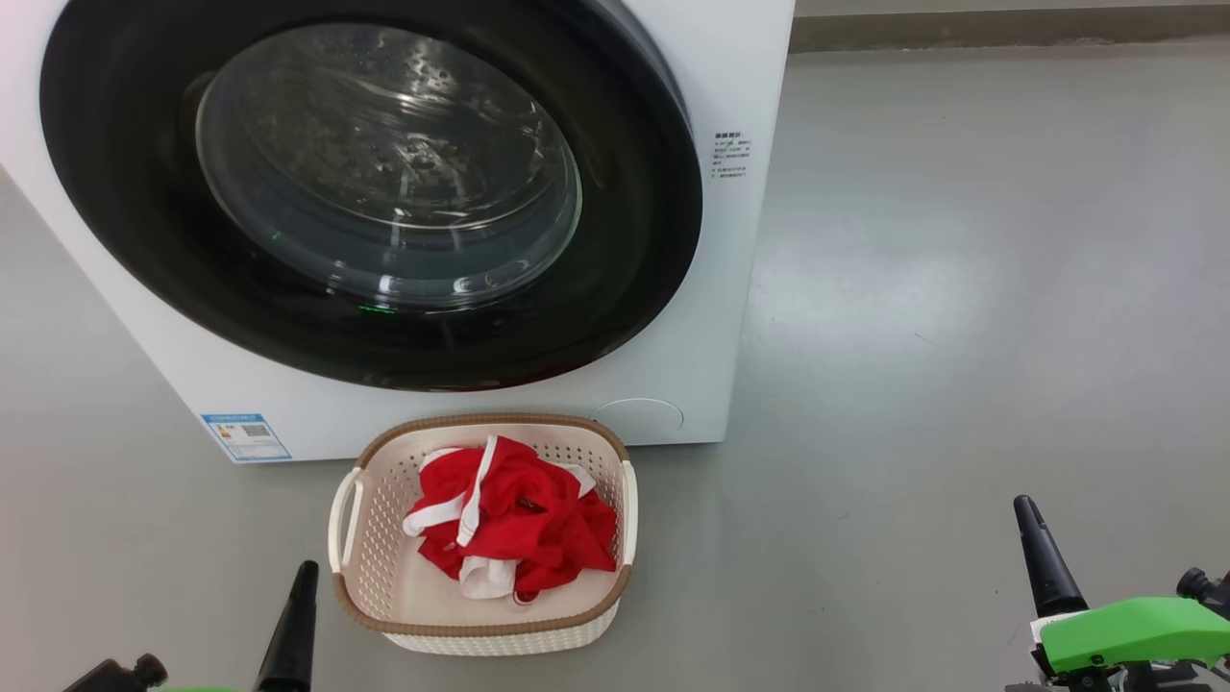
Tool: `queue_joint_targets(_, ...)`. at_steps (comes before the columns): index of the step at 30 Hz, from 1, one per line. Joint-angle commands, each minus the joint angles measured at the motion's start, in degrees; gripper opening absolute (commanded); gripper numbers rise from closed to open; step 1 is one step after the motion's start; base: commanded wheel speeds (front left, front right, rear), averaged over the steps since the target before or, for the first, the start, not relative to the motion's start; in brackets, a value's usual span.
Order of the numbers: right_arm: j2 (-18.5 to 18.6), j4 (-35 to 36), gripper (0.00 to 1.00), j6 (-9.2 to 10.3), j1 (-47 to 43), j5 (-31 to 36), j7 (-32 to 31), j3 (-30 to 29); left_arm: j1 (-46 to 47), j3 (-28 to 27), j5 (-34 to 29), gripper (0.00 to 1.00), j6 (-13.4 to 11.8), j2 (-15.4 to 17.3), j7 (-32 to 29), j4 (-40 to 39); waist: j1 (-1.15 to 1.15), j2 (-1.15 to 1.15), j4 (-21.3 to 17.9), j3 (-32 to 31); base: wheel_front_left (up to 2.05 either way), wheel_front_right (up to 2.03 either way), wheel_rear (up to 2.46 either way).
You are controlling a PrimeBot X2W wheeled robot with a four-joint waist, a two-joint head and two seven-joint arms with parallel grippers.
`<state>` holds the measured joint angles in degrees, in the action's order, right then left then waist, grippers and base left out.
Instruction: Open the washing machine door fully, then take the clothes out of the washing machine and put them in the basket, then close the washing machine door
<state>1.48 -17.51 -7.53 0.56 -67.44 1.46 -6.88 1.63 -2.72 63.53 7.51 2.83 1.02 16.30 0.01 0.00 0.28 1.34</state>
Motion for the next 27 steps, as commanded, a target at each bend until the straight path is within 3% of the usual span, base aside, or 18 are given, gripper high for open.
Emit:
queue_joint_targets(1, 0.9, 1.7, 0.0, 0.02, 2.9, -1.3, -0.5, 0.4, 2.3, -1.7, 1.8, 0.0, 0.0, 0.6, -0.3, -1.6, 0.0, 0.0, 0.0, 0.0, 0.0, 0.0, 0.0)
queue_joint_targets(27, 1.2, 2.6, 0.0, 0.04, 4.7, -15.2, -5.0, 0.3, 3.8, -3.0, 17.7, 0.0, 0.0, 0.3, -4.6, -1.8, 0.0, 0.0, -0.2, -0.8, 0.0, 0.0, 0.0)
